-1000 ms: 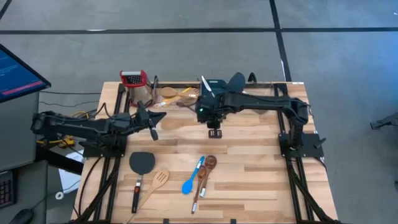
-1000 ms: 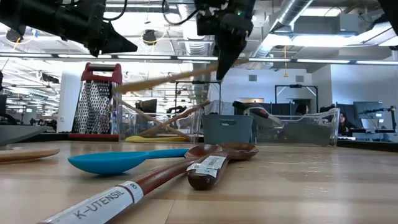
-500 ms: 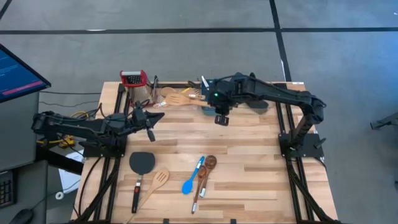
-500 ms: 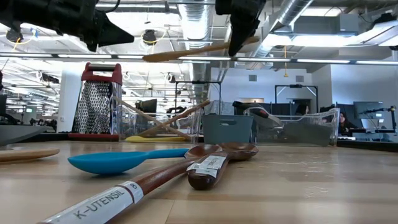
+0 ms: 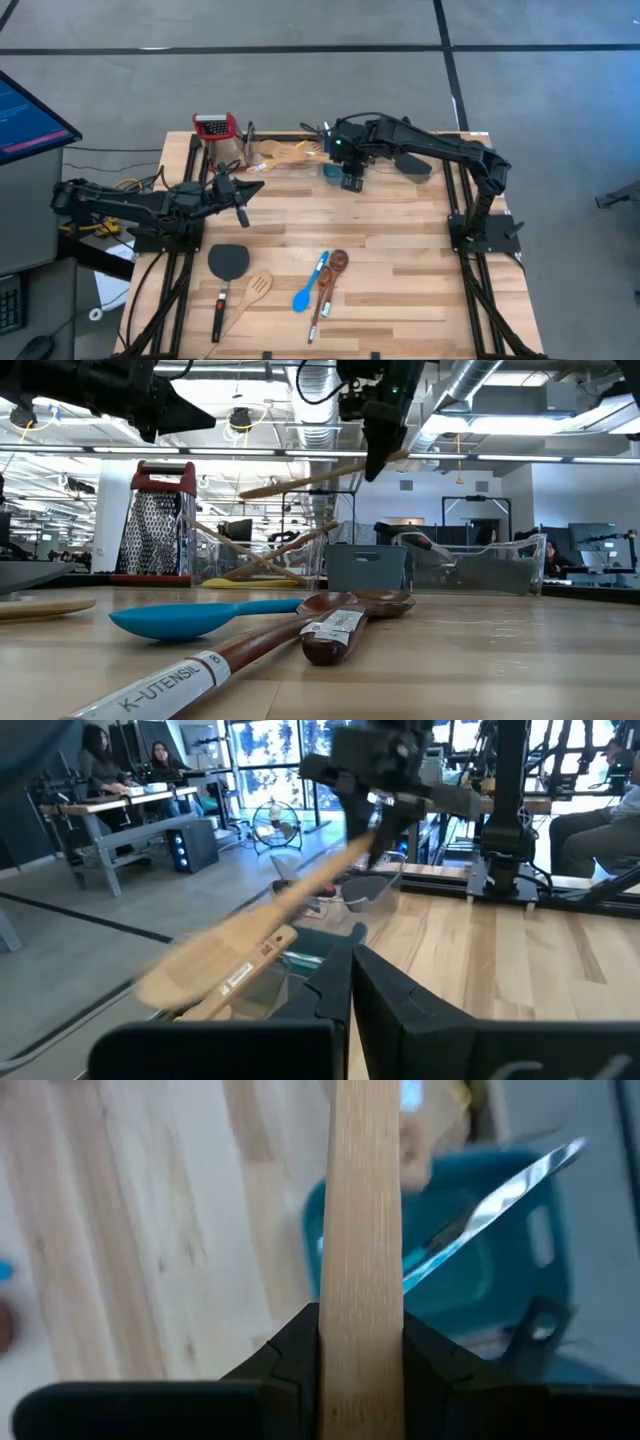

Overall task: Pick & Place Kitchen Items
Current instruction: Put the brown slotted spoon into the left transparent bin

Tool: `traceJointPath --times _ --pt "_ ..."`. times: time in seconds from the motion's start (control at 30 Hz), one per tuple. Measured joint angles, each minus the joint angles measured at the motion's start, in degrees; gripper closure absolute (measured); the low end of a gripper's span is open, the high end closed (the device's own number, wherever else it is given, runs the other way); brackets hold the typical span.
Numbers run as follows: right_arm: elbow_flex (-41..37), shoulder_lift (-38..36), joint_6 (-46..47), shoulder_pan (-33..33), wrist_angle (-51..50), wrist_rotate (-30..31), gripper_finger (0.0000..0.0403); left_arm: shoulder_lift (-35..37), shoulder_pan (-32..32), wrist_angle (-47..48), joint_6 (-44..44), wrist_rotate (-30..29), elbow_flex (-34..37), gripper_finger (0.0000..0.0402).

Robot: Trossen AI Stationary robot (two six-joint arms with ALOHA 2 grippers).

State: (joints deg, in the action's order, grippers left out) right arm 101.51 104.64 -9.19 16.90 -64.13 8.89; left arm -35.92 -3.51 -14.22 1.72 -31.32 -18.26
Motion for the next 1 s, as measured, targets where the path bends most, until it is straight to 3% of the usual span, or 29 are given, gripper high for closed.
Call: traceJointPath --times 0.3,0.47,0.67,1.0 --pt "0.22 -0.29 0.02 2.77 2.31 0.0 0.0321 -0.02 0.0 -0.04 1.36 -0.02 0.0 0.04" --pt "0.97 3.17 0.04 3.64 2.49 0.0 0.0321 0.0 0.02 -0.14 1.38 -0.03 0.0 0.04" --pt "10.7 10.78 -0.8 3.87 0.2 0.04 0.0321 0.0 0.02 -0.17 1.46 -0.02 0.02 0.04" --pt "31.07 23.76 -0.06 6.5 -13.77 0.14 0.0321 0.0 0.04 -0.17 1.46 0.0 0.02 0.04"
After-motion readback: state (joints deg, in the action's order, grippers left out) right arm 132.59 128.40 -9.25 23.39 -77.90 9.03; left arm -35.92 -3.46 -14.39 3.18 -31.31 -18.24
